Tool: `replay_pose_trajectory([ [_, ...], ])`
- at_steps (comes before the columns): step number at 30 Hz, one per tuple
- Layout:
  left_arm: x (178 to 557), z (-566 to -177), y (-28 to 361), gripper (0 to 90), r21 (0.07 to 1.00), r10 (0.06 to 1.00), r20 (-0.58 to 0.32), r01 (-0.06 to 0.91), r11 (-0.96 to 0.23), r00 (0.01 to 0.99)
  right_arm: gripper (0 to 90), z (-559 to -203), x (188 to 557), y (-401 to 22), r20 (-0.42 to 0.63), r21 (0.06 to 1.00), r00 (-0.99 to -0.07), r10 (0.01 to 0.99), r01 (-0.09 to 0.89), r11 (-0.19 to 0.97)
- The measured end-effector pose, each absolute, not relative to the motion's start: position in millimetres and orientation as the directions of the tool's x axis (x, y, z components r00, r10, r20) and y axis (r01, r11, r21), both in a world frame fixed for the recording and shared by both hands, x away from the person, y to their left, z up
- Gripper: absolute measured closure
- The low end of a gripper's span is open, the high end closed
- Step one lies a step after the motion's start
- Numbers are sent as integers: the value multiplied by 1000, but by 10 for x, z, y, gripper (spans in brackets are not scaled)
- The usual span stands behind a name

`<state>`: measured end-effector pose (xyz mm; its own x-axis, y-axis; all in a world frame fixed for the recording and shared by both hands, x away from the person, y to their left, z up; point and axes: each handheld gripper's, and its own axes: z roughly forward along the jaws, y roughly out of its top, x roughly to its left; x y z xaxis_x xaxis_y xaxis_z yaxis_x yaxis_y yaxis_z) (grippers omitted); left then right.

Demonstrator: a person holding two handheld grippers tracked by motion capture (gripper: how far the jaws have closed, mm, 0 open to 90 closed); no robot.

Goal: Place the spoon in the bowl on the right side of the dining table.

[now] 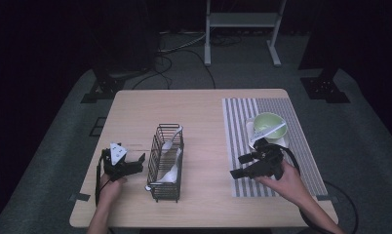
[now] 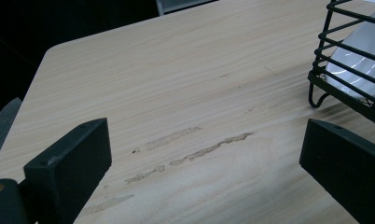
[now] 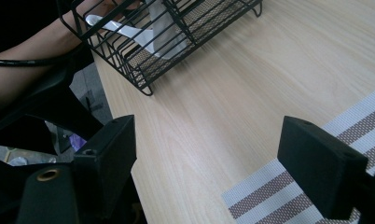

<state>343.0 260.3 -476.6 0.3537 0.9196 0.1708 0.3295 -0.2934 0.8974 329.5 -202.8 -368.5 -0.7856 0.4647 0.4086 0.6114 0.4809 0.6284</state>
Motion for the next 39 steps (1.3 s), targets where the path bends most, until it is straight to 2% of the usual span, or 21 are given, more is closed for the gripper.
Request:
replay_pose_trajectory([
  [39,3428,-4765,2605,11,898,920,169,330,-292,355,185,-3345,3440,-1469,414,569,-809,418,588,575],
])
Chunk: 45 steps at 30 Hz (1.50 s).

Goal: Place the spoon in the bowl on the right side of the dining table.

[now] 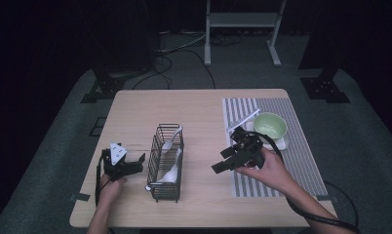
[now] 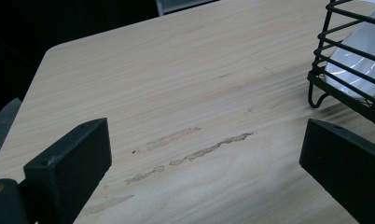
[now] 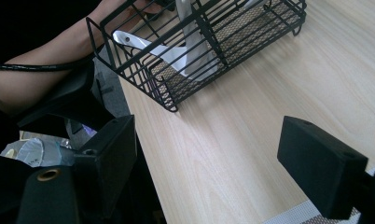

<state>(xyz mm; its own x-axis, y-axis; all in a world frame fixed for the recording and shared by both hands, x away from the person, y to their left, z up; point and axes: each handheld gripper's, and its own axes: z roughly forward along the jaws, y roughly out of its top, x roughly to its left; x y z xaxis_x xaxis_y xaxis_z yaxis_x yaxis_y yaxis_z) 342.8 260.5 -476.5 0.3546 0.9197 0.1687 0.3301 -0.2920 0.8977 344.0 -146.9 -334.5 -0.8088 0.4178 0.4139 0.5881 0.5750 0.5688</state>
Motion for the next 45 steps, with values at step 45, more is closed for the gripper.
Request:
replay_pose_trajectory([
  [45,3428,-4762,2612,11,899,920,165,331,-289,356,188,-3164,3579,-962,395,488,-820,415,570,661],
])
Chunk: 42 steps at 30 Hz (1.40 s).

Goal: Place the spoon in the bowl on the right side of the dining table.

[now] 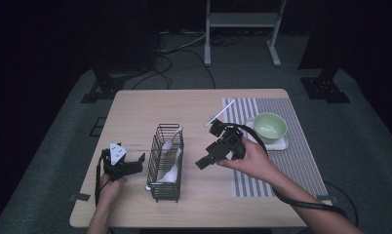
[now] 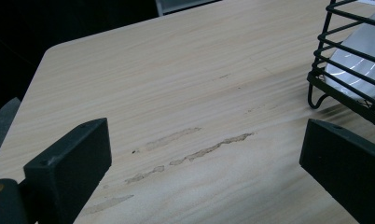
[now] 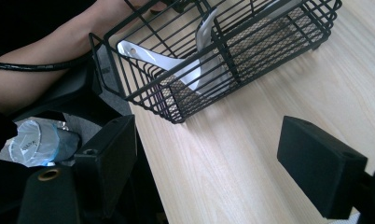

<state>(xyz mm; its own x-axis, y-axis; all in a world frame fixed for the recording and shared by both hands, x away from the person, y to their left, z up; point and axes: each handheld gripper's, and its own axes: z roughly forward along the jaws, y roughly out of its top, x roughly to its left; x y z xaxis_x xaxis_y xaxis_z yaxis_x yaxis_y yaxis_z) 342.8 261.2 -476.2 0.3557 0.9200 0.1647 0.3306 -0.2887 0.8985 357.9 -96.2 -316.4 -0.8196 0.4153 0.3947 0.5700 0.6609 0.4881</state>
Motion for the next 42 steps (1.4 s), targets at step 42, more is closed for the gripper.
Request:
replay_pose_trajectory([
  [42,3428,-4763,2615,11,900,920,160,330,-285,358,225,-3075,3762,-524,428,447,-810,402,576,685],
])
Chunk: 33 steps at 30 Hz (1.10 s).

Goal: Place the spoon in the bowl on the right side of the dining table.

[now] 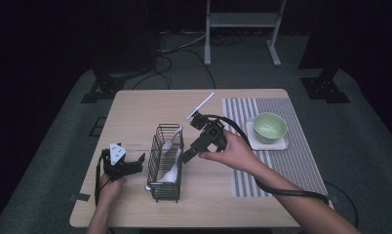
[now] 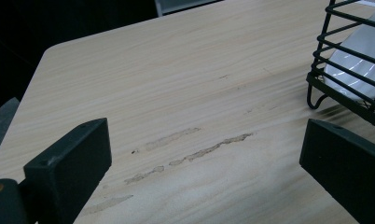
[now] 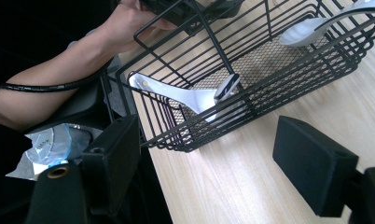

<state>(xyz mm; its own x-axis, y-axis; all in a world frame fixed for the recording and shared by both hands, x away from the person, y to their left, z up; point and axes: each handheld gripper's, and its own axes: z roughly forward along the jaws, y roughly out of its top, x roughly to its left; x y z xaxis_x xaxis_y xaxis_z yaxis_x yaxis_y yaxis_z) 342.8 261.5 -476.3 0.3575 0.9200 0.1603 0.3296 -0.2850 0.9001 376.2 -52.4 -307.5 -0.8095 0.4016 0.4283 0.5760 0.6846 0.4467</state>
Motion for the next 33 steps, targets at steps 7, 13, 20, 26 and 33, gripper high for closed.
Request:
replay_pose_trajectory([
  [7,3429,-4763,2617,11,902,921,156,329,-280,357,241,-3078,3798,-473,430,433,-809,401,575,694],
  [13,3428,-4763,2616,11,902,921,155,328,-279,356,245,-3079,3827,-422,430,426,-808,404,576,698],
  [20,3429,-4763,2618,11,902,921,155,329,-279,357,265,-3088,3869,-371,431,417,-805,408,579,701],
  [26,3428,-4762,2619,11,903,921,155,328,-279,357,291,-3103,3904,-335,433,409,-801,414,584,701],
  [33,3427,-4762,2619,11,902,921,156,328,-280,357,316,-3121,3933,-294,434,405,-798,417,587,701],
])
